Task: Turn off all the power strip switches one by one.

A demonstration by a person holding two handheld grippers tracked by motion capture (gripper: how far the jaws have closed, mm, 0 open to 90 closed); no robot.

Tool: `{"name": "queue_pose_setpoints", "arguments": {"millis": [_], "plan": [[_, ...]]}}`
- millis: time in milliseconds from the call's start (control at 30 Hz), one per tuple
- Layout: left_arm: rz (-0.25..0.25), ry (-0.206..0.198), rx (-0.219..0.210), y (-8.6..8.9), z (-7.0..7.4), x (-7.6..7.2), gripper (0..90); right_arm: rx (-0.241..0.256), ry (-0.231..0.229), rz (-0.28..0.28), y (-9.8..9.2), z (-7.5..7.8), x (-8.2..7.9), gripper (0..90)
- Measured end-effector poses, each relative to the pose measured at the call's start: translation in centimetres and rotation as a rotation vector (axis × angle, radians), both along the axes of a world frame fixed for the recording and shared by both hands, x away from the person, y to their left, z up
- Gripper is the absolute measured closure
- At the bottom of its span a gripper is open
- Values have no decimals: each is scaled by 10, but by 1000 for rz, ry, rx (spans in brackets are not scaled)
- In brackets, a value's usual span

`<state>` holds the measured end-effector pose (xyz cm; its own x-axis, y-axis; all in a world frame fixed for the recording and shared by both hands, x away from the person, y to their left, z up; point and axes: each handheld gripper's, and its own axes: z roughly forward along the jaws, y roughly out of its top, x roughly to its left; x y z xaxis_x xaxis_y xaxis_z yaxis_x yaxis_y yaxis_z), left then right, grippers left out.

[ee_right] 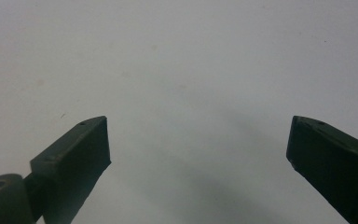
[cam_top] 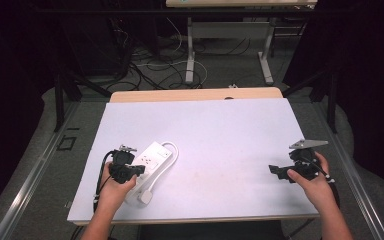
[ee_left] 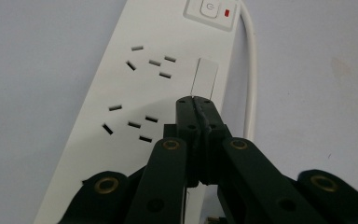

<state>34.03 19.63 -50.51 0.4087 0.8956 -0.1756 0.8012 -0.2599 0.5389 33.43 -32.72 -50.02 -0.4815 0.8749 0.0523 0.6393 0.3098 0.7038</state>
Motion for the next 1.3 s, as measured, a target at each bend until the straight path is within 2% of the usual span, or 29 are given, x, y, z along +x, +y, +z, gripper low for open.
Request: {"name": "queue_pose_setpoints", "arguments": {"millis": [333,367,500,567,733,800,1300], "plan": [[-2,19,11,2,-6,1,900,8,-2,-5,-1,1,0,54],[-17,28,12,3,-5,1,900,6,-5,-2,-1,1,0,54],[-5,18,18,1,-6,-2,900,8,-2,-4,-1,1,0,54],[-14,31,19,3,-5,-3,900,5,-6,-1,-1,1,0,54],[-6,21,19,4,-7,-4,900,4,-4,-2,-1,1,0,54],[-13,33,20,4,-7,-4,900,4,-6,-1,-1,1,0,54],[-7,27,20,4,-10,-5,900,8,-4,-8,-2,2,-1,54]]}}
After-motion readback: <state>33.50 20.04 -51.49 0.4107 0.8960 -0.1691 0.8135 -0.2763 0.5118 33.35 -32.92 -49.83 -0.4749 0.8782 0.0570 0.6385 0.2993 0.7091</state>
